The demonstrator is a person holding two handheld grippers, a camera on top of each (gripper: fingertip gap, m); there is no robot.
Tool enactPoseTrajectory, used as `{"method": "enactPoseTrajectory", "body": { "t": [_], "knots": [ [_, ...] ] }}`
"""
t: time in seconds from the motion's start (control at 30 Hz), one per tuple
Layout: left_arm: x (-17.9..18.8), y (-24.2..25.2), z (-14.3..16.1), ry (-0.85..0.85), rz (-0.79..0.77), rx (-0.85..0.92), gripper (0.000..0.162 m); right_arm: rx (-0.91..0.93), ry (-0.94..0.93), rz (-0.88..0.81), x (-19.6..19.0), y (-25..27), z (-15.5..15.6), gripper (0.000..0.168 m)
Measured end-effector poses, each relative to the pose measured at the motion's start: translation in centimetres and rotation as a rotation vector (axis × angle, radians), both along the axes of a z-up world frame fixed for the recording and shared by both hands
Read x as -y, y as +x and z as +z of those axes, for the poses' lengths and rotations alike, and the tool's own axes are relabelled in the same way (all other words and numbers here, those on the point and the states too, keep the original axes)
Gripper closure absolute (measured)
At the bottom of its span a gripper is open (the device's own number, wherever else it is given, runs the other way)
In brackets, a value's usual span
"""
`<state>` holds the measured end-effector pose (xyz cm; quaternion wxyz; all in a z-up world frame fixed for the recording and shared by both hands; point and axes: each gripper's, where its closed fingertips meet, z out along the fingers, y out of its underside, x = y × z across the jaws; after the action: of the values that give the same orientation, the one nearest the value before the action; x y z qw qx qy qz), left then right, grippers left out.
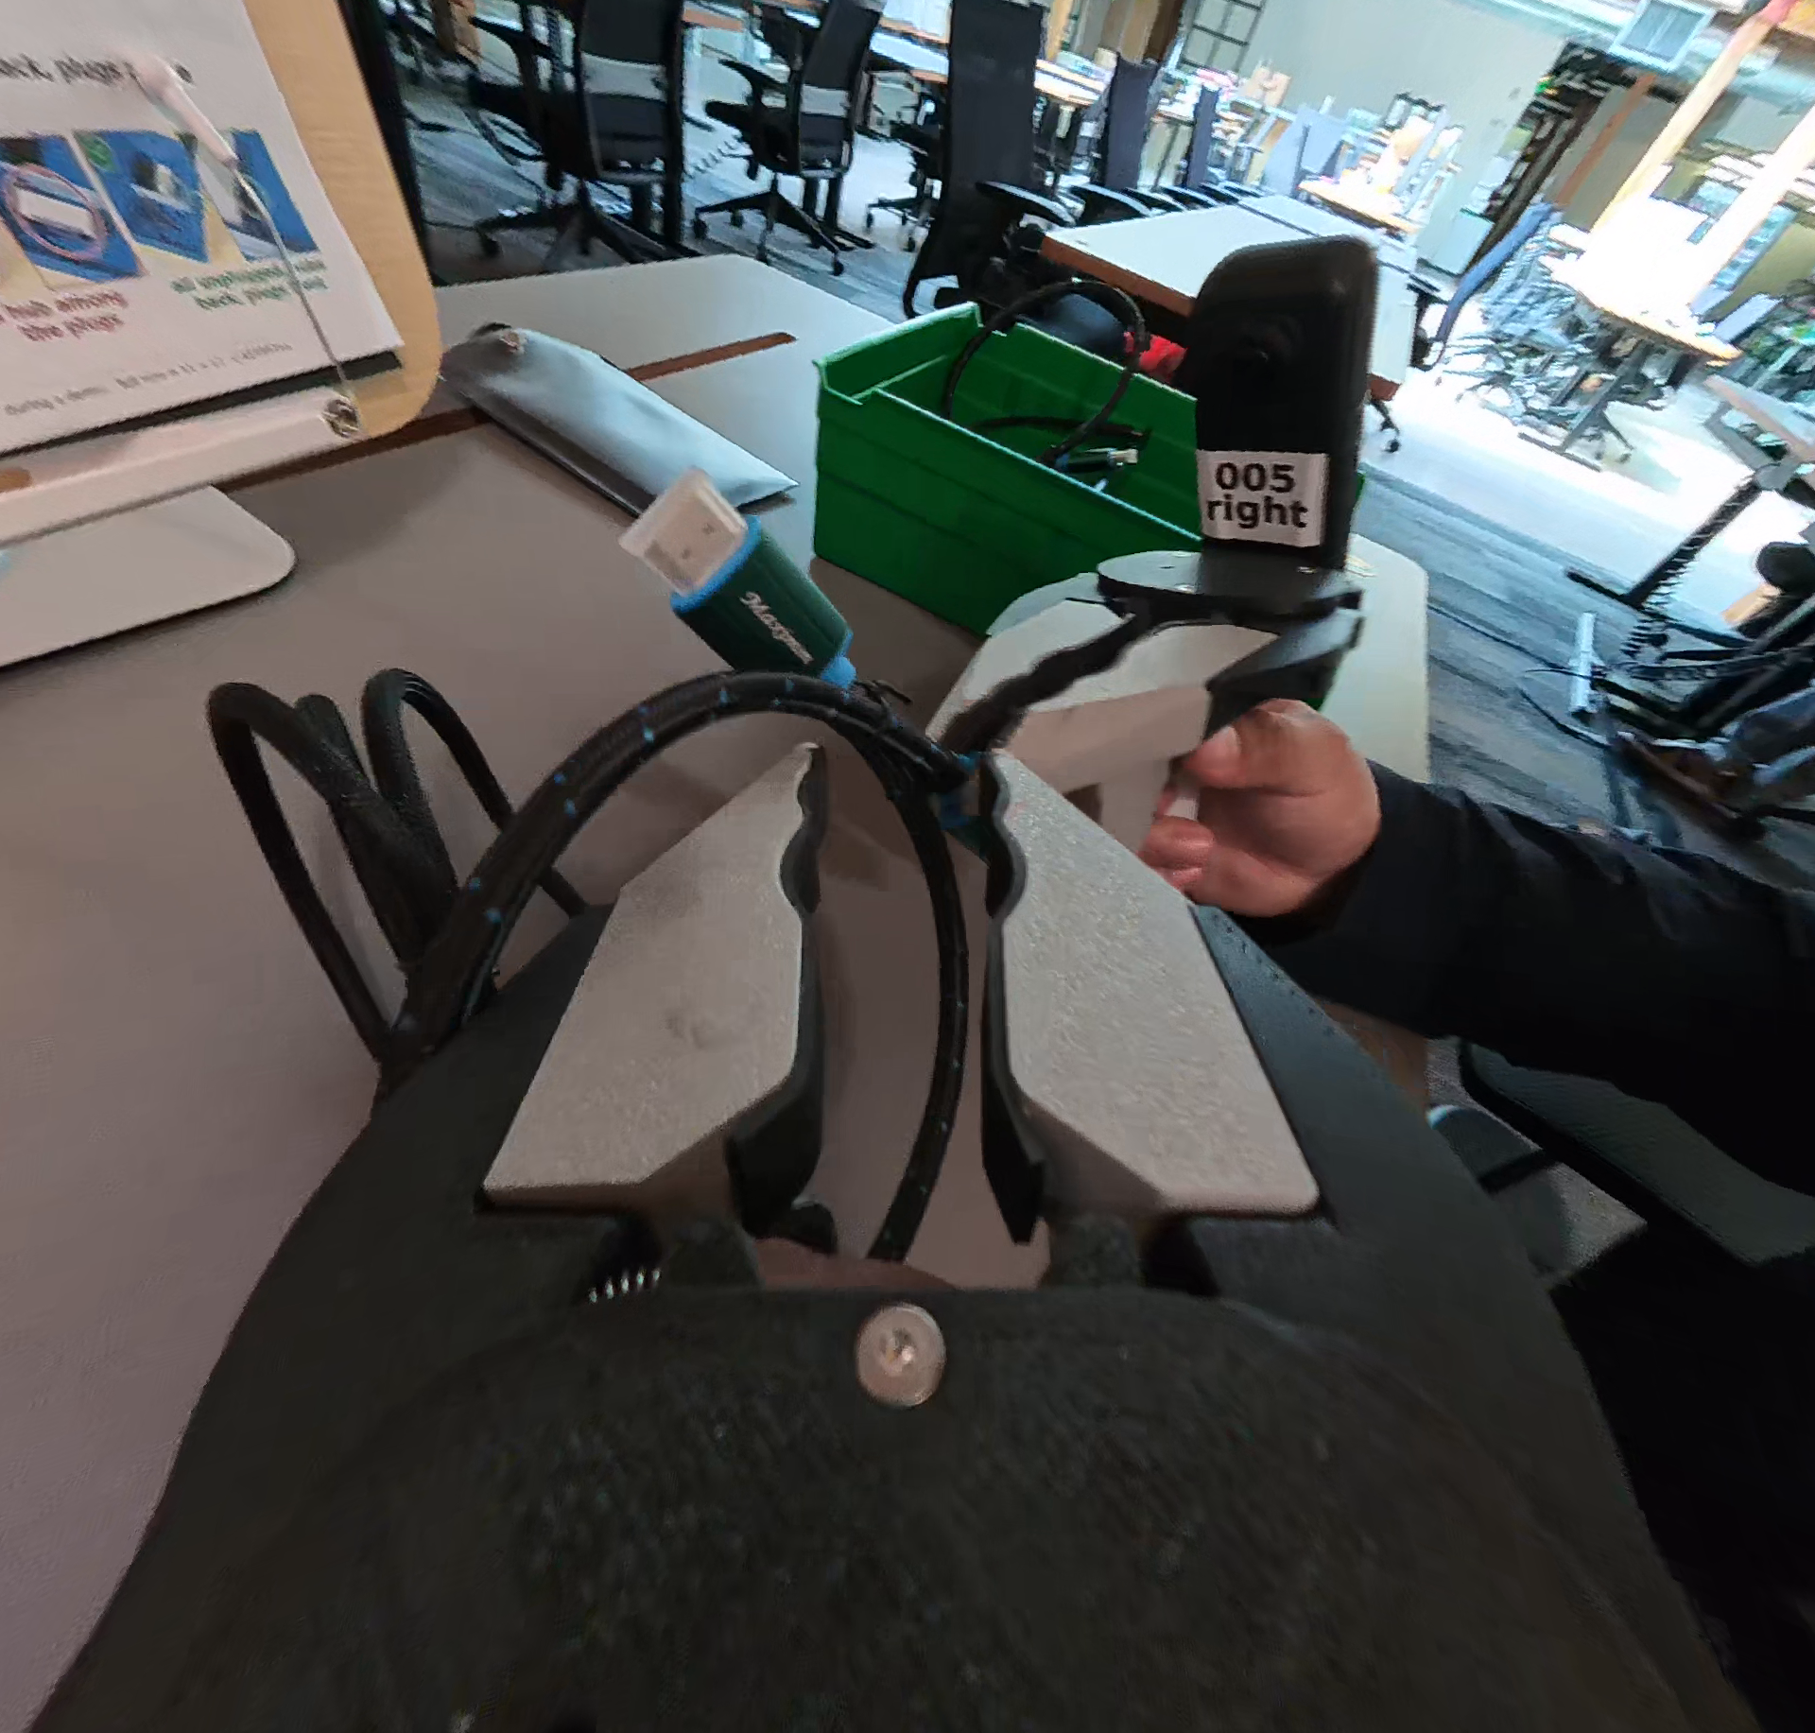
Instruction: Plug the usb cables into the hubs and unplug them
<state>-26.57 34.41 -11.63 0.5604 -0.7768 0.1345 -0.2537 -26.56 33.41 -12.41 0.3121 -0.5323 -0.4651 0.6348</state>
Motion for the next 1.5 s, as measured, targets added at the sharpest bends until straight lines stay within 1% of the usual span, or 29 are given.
{"method": "enactPoseTrajectory", "body": {
  "t": [0.07,0.23,0.33,0.43,0.5,0.53,0.63,0.7,0.77,0.83,0.87,0.9,0.97,1.07,1.13,1.17,1.23,1.33,1.4,1.5],
  "knots": [
    [-0.1,0.0,-0.1,0.012,0.016,-0.009,0.134,-0.003,0.028,0.022,0.6,0.0,0.1,0.162],
    [0.4,1.0,0.2,0.009,-0.048,0.081,0.142,-0.009,0.076,0.098,2.2,0.1,0.2,0.161],
    [1.0,1.4,0.3,0.018,-0.094,0.045,0.147,0.002,0.047,0.144,2.6,0.3,0.1,0.161],
    [1.0,0.5,0.0,0.036,-0.043,-0.104,0.151,-0.020,0.013,0.145,1.7,0.9,0.7,0.154],
    [1.1,-0.5,-0.6,0.025,-0.001,-0.231,0.153,-0.077,-0.015,0.117,0.7,1.6,1.9,0.149],
    [1.1,-0.9,-1.0,0.010,0.013,-0.299,0.151,-0.111,-0.024,0.099,0.3,1.9,2.6,0.146],
    [1.1,-1.4,-2.0,-0.014,0.043,-0.473,0.150,-0.186,-0.003,0.086,0.6,2.5,4.1,0.144],
    [1.0,-1.0,-2.7,-0.023,0.040,-0.574,0.151,-0.191,0.078,0.065,1.4,2.2,4.3,0.138],
    [0.7,-0.6,-3.3,-0.027,0.035,-0.657,0.151,-0.189,0.199,0.003,1.9,1.8,4.3,0.131],
    [0.2,-0.1,-3.6,-0.026,0.030,-0.706,0.151,-0.170,0.323,-0.110,1.5,1.4,4.2,0.138],
    [0.0,0.1,-3.8,-0.024,0.027,-0.717,0.151,-0.157,0.375,-0.165,1.1,1.3,4.1,0.147],
    [-0.1,0.3,-3.8,-0.021,0.024,-0.720,0.151,-0.140,0.422,-0.207,0.8,1.2,3.9,0.154],
    [-0.4,0.6,-3.8,-0.014,0.030,-0.728,0.151,-0.103,0.480,-0.238,0.6,1.1,3.3,0.157],
    [-0.5,1.4,-3.9,-0.003,0.020,-0.732,0.151,-0.059,0.513,-0.252,0.5,0.8,2.6,0.154],
    [-0.6,1.5,-4.2,-0.002,0.030,-0.757,0.151,-0.057,0.537,-0.275,0.5,0.9,2.8,0.162],
    [-0.7,1.6,-4.3,0.004,0.033,-0.756,0.151,-0.056,0.561,-0.291,0.4,0.9,2.8,0.162],
    [-0.7,2.0,-4.3,0.010,0.032,-0.714,0.151,-0.044,0.630,-0.324,0.5,1.1,2.8,0.164],
    [-0.5,2.5,-4.0,0.046,0.032,-0.602,0.152,-0.053,0.729,-0.370,1.1,1.4,3.1,0.165],
    [-0.2,2.8,-4.2,0.056,0.023,-0.540,0.151,-0.058,0.732,-0.372,1.4,1.5,3.0,0.166],
    [0.1,3.0,-3.9,0.096,0.028,-0.476,0.153,-0.097,0.627,-0.341,1.4,1.8,3.5,0.166]
  ]
}}
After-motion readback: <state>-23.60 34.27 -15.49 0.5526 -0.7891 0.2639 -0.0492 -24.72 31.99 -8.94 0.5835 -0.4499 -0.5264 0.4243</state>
